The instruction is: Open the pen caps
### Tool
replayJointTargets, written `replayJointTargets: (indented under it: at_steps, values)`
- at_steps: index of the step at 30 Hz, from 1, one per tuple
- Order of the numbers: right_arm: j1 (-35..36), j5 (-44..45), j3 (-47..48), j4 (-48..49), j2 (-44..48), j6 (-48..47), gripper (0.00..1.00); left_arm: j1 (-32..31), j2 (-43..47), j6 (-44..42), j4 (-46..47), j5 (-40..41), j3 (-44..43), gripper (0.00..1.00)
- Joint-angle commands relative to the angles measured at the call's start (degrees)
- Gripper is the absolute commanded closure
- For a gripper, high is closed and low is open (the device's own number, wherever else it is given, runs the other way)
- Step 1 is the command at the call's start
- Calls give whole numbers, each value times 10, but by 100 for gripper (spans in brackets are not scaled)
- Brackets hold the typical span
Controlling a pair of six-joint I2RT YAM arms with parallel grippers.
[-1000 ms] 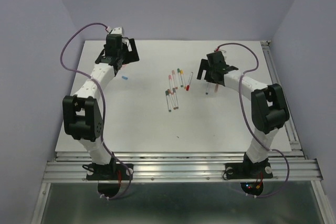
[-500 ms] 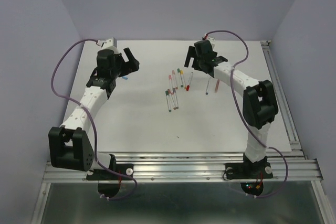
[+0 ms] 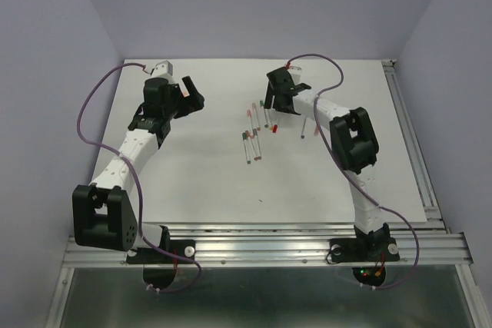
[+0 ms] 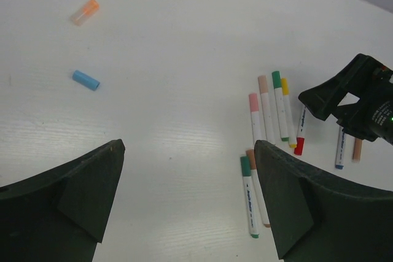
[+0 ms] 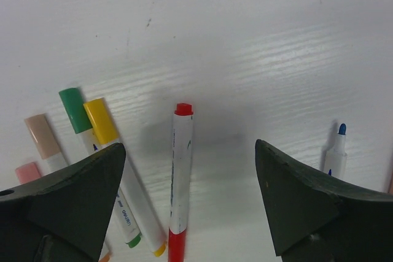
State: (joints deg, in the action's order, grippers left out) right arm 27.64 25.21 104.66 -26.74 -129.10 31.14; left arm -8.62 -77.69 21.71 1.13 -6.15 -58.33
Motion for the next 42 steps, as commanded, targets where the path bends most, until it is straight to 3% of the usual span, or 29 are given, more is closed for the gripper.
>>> replayJointTargets:
  at_steps: [1,10,14,27,31,35,38,42]
  values:
    - [2,8,30,-18,-10,22,14,-2,28,-13,21,2,8,1]
    - [12,-24,-26,-11,1,8,35,-2,28,-15,20,10,14,1]
    - [14,-31,-37,-18,-4,3,37,-2,28,-15,20,10,14,1]
    - [14,-18,-81,-27,8,50,72,-2,39,-10,19,-6,26,1]
    - [14,-26,-134,29,54,62,90,-2,41,-4,24,-30,33,1]
    - [14,-19,-180,65,117,72,94,-9,43,4,52,-108,50,1]
    - [14,-38,-222,99,161,77,95,-49,46,10,96,-168,80,1]
    - [15,-146,-307,160,282,84,98,-123,35,15,139,-213,101,1]
